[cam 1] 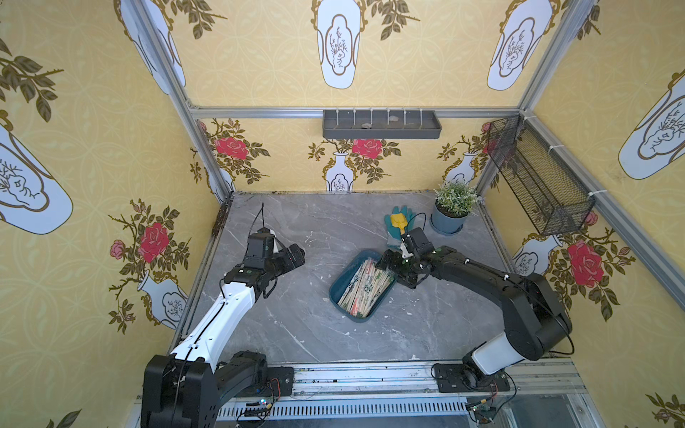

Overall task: Take the paired disposable chopsticks out of the storage box
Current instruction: Adjust the storage box at the center of the board, then pick up the paired disposable chopsticks from the storage box.

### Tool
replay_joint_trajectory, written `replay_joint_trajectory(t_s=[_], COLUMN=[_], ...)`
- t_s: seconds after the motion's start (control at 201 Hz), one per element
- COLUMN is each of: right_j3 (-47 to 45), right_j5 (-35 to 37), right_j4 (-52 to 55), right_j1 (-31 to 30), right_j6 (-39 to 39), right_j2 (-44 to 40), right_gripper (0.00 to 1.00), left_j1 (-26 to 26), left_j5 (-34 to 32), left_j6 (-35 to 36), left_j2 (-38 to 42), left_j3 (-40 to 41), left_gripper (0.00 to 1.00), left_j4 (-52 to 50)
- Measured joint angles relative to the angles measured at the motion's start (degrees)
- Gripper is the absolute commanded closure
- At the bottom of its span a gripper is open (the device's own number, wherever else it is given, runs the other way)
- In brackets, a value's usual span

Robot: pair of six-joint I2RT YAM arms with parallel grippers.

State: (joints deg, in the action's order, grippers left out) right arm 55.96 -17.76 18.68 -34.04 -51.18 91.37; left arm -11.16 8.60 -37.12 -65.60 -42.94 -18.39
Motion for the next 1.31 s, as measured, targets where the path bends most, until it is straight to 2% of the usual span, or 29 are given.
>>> replay_joint_trajectory(t_s=[0.378, 0.662, 0.787, 0.961, 1.309], right_j3=[13.94, 19.19, 23.34, 26.6, 28.96], right_j5=[-2.6, 6.49, 9.29, 10.51, 8.02], right_j4=[-1.86, 7.96, 11.85, 14.21, 13.66], right_j1=[-0.46, -4.81, -8.35, -10.82, -12.92], right_j6=[0.94, 7.96, 11.13, 13.29, 13.27], right_j2=[11.58, 7.56, 9.11, 13.55, 20.39], right_gripper=[0.02, 0.0, 0.08, 0.26, 0.44], left_j1=[-1.64, -2.01, -1.99, -1.99, -1.97], left_j5=[3.23, 3.23, 1.9, 1.27, -1.53], left_j6=[-0.46, -2.93, -3.58, -3.82, -1.57], left_j2=[-2.29, -3.23, -4.04, -6.34, -7.69], left_j3=[1.7, -0.11, -1.31, -3.37, -5.2], left_gripper=[0.0, 0.0, 0.0, 0.0, 0.0], left_j4=[2.01, 2.54, 1.84, -0.57, -5.2])
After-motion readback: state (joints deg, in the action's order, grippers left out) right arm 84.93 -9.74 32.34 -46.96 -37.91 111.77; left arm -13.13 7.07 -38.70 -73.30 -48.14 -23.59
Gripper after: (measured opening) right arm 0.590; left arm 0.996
